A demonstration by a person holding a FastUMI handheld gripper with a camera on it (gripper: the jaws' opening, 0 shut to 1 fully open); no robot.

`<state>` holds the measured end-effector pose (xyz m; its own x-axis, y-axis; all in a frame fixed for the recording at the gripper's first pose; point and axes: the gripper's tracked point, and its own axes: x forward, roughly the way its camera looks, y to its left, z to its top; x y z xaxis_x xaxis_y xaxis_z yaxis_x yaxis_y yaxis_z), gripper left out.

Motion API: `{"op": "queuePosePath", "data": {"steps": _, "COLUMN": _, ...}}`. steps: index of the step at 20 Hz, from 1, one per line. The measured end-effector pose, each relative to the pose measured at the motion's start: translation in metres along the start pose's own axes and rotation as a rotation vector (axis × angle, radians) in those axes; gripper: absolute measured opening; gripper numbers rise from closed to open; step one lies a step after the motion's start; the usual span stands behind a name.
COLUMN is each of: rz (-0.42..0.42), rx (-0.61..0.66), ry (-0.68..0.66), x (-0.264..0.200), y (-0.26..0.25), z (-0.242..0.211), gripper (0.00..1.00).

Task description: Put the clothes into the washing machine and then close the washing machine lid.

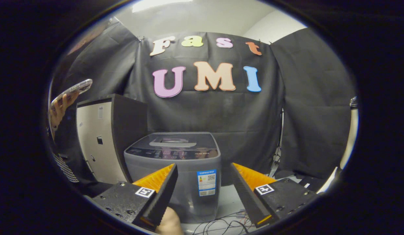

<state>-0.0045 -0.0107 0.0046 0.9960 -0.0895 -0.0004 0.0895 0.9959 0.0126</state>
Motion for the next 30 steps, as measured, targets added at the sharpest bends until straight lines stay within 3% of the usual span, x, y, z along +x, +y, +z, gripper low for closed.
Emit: {"op": "queuePosePath", "data": {"steps": 30, "rz": 0.005, "rx": 0.000, "ry": 0.002, "x": 0.0005, "y": -0.0001, "z": -0.0030, "gripper": 0.97}}
